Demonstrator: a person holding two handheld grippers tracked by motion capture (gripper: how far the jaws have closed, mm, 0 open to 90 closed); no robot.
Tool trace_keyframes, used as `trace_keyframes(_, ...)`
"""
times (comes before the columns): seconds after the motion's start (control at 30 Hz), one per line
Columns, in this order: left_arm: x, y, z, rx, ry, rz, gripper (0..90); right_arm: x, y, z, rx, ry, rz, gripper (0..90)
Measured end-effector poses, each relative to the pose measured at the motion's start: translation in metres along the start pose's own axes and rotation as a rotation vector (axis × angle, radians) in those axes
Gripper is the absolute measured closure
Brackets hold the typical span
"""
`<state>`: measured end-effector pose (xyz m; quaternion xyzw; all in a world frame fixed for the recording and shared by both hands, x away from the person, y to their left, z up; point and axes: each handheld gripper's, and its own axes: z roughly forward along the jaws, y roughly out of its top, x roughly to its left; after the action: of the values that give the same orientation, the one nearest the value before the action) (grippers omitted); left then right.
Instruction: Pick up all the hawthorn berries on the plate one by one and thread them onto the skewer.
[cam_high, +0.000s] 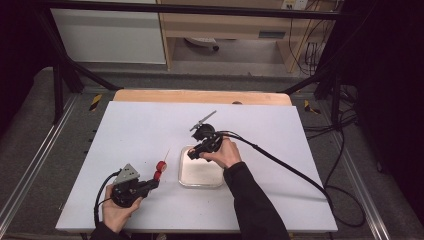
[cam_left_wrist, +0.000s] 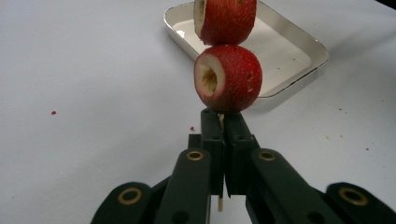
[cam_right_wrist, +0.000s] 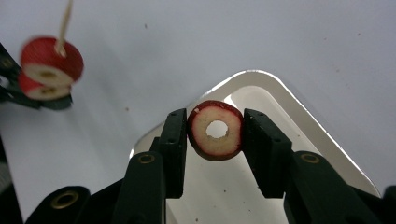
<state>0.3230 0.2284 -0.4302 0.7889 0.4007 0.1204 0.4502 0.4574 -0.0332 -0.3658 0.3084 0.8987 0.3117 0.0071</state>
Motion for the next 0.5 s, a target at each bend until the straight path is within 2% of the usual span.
trace_keyframes(0.1,-0.003,0.001,0.000,-0.010,-0.006,-0.004,88.2,-0.002,-0.007,-0.012,-0.096,0.025,0.069,61.8)
trace_keyframes(0.13,-0.004,0.001,0.000,-0.014,-0.008,-0.006,88.2,-0.003,-0.010,-0.017,-0.145,0.037,0.097,61.8)
trace_keyframes(0.27,-0.010,0.003,0.001,-0.025,-0.012,-0.014,88.2,-0.003,-0.023,-0.029,-0.285,0.070,0.175,61.8)
trace_keyframes(0.5,-0.022,0.007,0.006,-0.042,-0.009,-0.029,88.2,-0.003,-0.046,-0.037,-0.502,0.125,0.297,61.8)
